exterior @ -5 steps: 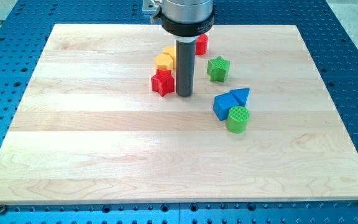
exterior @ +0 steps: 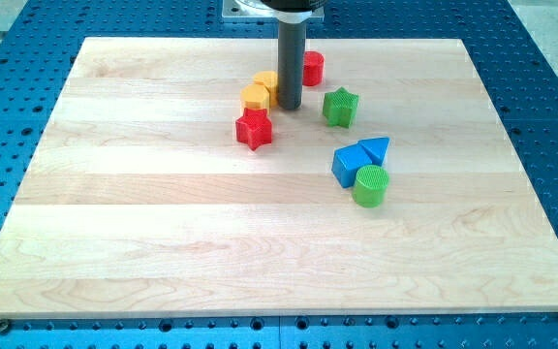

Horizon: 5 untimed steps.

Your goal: Push the yellow heart close to the yellow hexagon

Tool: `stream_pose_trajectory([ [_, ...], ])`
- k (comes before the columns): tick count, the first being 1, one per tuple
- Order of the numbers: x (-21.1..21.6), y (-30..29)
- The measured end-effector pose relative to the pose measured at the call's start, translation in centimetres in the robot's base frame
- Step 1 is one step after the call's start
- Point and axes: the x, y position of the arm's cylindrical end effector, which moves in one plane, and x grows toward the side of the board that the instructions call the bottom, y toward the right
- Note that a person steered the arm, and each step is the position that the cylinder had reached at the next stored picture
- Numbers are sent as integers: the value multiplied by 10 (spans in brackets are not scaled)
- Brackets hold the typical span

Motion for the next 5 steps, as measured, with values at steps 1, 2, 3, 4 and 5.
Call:
stream_pose_trajectory([
  [1, 0, 0],
  [2, -13, 0],
  [3, -21, 0],
  [4, -21, 0],
  [5, -21, -5],
])
